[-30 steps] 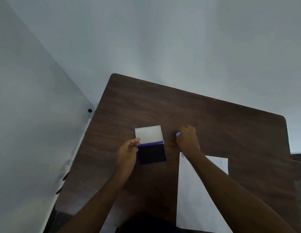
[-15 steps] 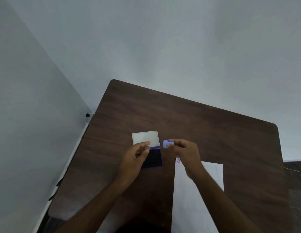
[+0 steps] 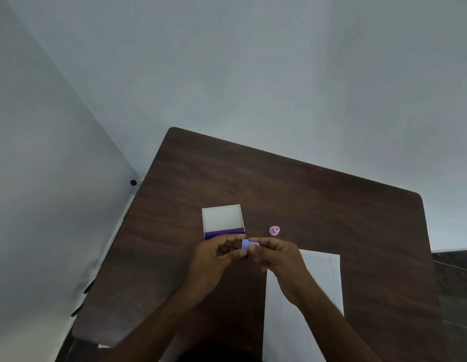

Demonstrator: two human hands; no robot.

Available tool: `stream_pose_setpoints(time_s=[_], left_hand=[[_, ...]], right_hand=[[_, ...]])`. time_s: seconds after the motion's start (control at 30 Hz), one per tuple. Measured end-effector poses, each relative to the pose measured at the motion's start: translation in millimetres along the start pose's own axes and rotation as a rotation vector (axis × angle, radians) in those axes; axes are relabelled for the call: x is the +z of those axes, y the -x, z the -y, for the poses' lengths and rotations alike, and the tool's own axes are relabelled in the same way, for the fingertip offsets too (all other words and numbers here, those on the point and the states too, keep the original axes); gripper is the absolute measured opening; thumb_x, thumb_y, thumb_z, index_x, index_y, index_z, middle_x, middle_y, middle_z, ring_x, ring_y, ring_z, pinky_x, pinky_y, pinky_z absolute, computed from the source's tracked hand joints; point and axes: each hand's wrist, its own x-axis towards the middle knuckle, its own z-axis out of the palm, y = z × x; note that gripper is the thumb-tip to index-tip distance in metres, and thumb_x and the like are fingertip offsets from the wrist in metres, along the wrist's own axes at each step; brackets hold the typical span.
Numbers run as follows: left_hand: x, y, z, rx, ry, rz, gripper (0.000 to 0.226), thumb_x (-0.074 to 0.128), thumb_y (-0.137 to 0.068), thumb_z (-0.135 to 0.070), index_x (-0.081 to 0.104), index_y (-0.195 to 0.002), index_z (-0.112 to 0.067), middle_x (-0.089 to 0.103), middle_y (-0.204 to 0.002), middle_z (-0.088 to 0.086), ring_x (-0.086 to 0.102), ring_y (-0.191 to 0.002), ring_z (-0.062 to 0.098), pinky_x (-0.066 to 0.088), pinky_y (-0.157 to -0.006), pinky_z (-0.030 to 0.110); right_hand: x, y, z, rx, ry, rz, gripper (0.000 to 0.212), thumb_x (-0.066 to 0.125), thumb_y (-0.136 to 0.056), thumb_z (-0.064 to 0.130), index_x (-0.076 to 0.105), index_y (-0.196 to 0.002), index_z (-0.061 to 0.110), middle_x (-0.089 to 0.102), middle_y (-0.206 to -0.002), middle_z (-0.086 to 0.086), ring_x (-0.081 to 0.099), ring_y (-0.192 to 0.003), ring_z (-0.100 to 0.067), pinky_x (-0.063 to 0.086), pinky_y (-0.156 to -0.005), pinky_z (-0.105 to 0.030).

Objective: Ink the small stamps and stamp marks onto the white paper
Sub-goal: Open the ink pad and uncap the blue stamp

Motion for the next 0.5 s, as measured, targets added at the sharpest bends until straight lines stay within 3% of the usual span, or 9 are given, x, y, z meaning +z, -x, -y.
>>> stream_pose_setpoints(time_s=[0.1,0.3,0.5], left_hand=[[-1.8,0.9,0.6,-0.012,0.013,-0.003,0.034,0.073,-0.083,-0.014,0.068,-0.116,-0.011,0.072,-0.108,0.003,0.067,-0.097,0.011,0.054,-0.084,0.017],[-4.5,1.9,0.8,0.005,0.037,-0.009,0.034,0.072,-0.083,-0.013,0.068,-0.117,-0.011,0.072,-0.109,0.002,0.067,-0.100,0.011,0.055,-0.090,0.026],[-6.7,0.6,6.1,-0.014,0.050,-0.007,0.029,0.070,-0.085,-0.014,0.071,-0.114,-0.016,0.074,-0.103,-0.001,0.068,-0.094,0.009,0.057,-0.082,0.023]], right_hand=[[1.5,-0.4,-0.5,-0.010,0.002,0.014,0.021,0.072,-0.081,0.022,0.074,-0.100,0.014,0.075,-0.087,-0.009,0.068,-0.083,-0.028,0.055,-0.065,-0.027],[5.0,-3.3,0.0,-0.015,-0.008,0.014,0.018,0.072,-0.081,0.022,0.074,-0.097,0.015,0.075,-0.084,-0.010,0.068,-0.080,-0.030,0.054,-0.063,-0.027],[7.2,-2.4,-0.7,-0.009,-0.032,0.011,0.010,0.071,-0.082,0.022,0.075,-0.091,0.021,0.075,-0.079,-0.007,0.067,-0.074,-0.023,0.053,-0.061,-0.026]])
